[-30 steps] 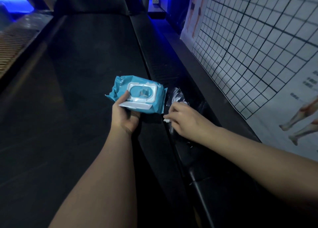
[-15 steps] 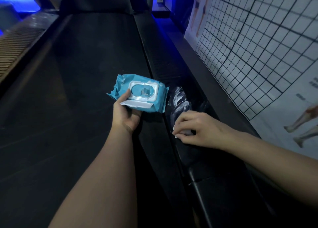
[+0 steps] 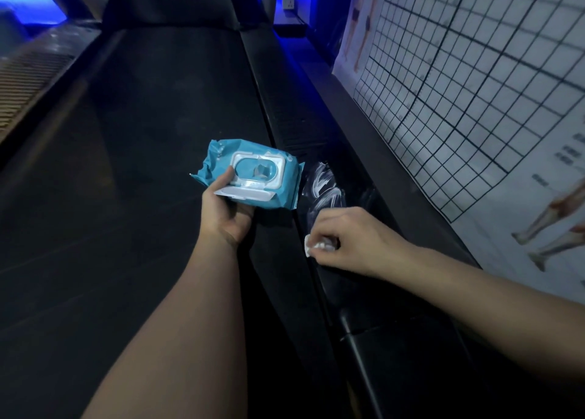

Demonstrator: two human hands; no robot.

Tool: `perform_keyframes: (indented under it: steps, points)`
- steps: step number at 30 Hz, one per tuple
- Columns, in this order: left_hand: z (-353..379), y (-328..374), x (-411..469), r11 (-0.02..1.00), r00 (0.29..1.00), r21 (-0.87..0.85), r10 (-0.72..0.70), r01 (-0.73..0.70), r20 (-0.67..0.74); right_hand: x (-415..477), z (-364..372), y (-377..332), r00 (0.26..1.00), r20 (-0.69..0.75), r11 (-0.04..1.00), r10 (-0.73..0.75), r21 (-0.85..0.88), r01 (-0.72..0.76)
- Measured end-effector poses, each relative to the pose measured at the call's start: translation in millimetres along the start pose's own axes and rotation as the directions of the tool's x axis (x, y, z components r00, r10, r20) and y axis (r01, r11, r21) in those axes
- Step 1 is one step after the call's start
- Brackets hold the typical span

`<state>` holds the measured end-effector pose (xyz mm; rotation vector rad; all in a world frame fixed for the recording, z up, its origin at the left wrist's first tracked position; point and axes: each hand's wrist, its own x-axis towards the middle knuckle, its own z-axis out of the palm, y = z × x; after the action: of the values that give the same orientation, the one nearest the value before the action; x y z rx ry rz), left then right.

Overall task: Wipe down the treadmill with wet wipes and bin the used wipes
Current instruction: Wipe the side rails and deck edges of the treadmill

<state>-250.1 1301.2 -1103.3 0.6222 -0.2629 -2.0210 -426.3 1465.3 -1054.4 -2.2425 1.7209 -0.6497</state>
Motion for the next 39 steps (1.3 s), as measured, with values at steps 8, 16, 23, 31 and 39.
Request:
perform_keyframes:
  steps: [8,16,23,31,39]
  points:
    - [2,0,-1,1.0,1.0,-0.003,-0.006,0.006,-0.008,-14,4,21,0.99,-0.1,0.992,-0.101,-0.084,0.093]
    - [2,0,-2,1.0,1.0,-0.005,-0.001,0.001,-0.002,-5,-33,59,0.956,-0.25,0.965,0.154,-0.169,-0.2]
    - [-1,0,-1,1.0,1.0,-0.016,0.002,-0.002,0.004,-17,-27,25,0.978,-0.205,0.999,-0.041,0.005,0.043]
    - [2,0,-4,1.0,1.0,-0.004,0.002,-0.002,-0.004,-31,-28,62,0.974,-0.228,1.0,0.005,-0.023,-0.01]
    - [7,0,-10,1.0,1.0,0.008,0.002,-0.002,-0.03,-6,-44,70,0.87,-0.42,0.966,0.258,0.112,-0.233]
